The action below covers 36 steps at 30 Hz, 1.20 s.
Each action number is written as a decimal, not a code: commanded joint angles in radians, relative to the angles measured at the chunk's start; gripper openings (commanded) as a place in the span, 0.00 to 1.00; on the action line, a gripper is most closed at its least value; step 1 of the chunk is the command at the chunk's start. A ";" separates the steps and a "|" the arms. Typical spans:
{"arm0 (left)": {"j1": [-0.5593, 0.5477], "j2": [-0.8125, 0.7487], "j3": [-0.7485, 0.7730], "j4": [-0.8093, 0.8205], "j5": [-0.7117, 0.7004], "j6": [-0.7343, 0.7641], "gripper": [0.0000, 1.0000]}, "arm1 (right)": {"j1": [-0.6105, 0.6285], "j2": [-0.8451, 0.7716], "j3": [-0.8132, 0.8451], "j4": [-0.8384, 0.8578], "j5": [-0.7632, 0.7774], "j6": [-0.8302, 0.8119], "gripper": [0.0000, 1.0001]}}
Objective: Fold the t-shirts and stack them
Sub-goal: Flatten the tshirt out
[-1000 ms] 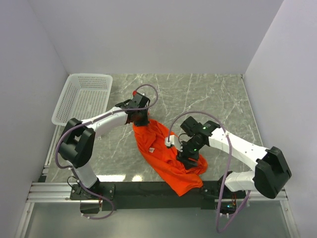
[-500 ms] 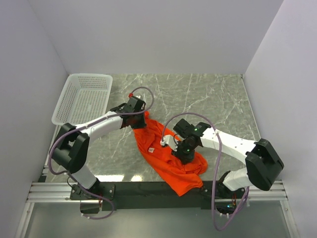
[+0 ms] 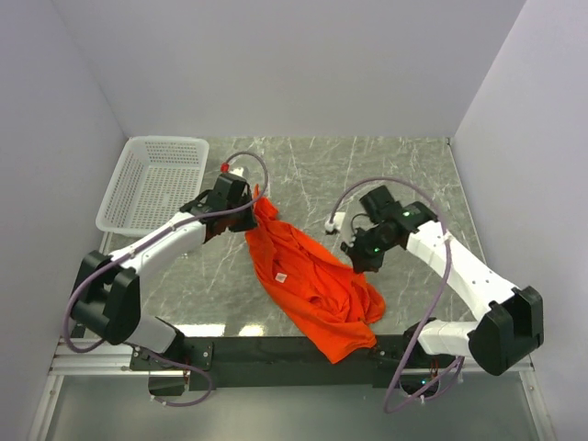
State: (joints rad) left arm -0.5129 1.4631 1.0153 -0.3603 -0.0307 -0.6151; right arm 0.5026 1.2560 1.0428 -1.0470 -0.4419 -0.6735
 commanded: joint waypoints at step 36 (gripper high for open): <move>0.303 -0.253 0.207 0.126 0.210 0.311 0.01 | -0.584 0.141 0.788 0.019 -0.092 -0.038 0.00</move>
State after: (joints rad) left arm -0.2169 1.2671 1.1007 -0.3408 0.1390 -0.3485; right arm -0.0708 1.4166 1.7096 -1.0519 -0.4725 -0.7650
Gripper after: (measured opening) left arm 0.016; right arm 0.009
